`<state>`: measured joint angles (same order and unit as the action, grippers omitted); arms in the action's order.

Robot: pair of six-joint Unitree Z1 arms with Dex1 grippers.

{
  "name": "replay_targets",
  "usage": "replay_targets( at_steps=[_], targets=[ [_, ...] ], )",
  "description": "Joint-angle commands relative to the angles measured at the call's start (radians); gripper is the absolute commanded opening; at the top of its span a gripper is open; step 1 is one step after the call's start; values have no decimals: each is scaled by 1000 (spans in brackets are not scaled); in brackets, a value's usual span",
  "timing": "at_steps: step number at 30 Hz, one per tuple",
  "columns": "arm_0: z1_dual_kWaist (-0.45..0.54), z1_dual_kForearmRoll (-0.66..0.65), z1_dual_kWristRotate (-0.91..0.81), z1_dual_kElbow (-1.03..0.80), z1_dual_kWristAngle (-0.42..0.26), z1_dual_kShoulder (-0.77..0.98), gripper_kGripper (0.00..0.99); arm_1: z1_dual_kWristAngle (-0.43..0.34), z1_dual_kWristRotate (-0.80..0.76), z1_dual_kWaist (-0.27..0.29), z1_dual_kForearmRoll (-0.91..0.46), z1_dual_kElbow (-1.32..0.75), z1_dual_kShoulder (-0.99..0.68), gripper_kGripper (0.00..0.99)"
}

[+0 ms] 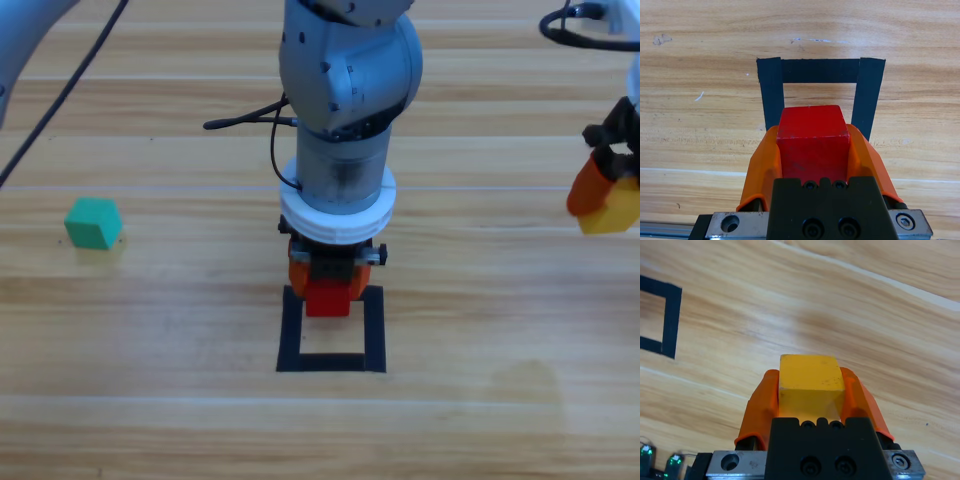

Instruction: Stack the blocks in the rectangular block: red at the bottom, yellow in the middle, green on top

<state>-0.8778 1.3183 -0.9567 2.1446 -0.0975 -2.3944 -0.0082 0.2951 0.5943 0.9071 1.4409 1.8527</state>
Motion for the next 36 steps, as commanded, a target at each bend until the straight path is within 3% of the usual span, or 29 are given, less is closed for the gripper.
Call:
replay_targets(
  at_steps=[1, 3, 14, 36],
  targets=[
    [-7, -34, -2, -37, 15, -46, 0, 2, 110, -7, 24, 15, 26, 0],
    [-7, -50, 3, -55, 22, -37, 0, 54, 154, -7, 49, 41, 54, 0],
    [-7, -149, 13, -190, 36, 18, 0, 105, 203, 35, 53, 101, 197, 0],
    [-13, -191, 12, -218, 42, 35, 0, 80, 230, 35, 84, 138, 238, 0]
  ],
)
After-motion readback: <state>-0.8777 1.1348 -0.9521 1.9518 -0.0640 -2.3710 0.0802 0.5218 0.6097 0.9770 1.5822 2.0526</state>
